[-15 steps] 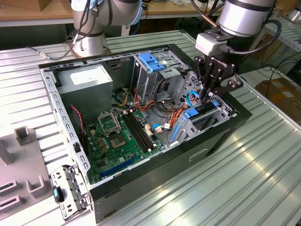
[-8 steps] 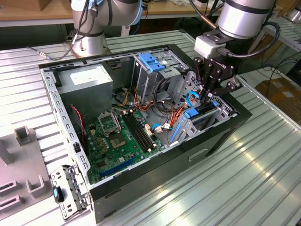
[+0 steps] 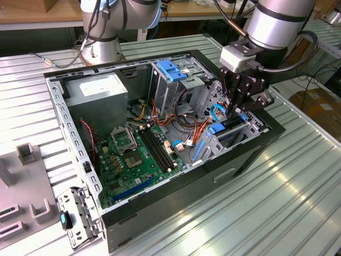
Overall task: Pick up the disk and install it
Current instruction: 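Insert the second disk wire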
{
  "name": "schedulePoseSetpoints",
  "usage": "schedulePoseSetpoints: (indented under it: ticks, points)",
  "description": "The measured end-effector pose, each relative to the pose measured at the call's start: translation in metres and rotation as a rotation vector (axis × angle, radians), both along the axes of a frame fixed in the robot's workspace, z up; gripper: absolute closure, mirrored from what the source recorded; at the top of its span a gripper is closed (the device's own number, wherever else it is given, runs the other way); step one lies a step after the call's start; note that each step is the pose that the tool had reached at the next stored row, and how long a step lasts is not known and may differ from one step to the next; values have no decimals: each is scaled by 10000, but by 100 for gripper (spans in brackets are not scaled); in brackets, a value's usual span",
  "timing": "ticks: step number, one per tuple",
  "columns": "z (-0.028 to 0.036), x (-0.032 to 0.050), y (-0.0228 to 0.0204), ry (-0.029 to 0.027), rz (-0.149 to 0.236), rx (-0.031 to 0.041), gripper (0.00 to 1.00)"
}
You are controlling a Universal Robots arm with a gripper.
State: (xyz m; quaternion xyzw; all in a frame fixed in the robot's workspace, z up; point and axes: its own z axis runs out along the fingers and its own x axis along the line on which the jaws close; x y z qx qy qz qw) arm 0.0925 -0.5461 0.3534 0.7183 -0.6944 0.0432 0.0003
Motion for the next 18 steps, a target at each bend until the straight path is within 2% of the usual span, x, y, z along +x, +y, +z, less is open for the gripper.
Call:
schedulePoseSetpoints:
  ticks: [3,7,12,13,16,18]
  points:
    - [-13,-1,-14,-18,-10,70,84]
    - [-22,-1,-30,-29,-38,211,84]
    - [-26,-1,-62,-28,-50,277,84]
    - [-29,-1,-69,-29,-57,336,84]
    - [-35,-1,-85,-31,-91,439,84]
    - [-36,-1,-91,-32,-125,477,84]
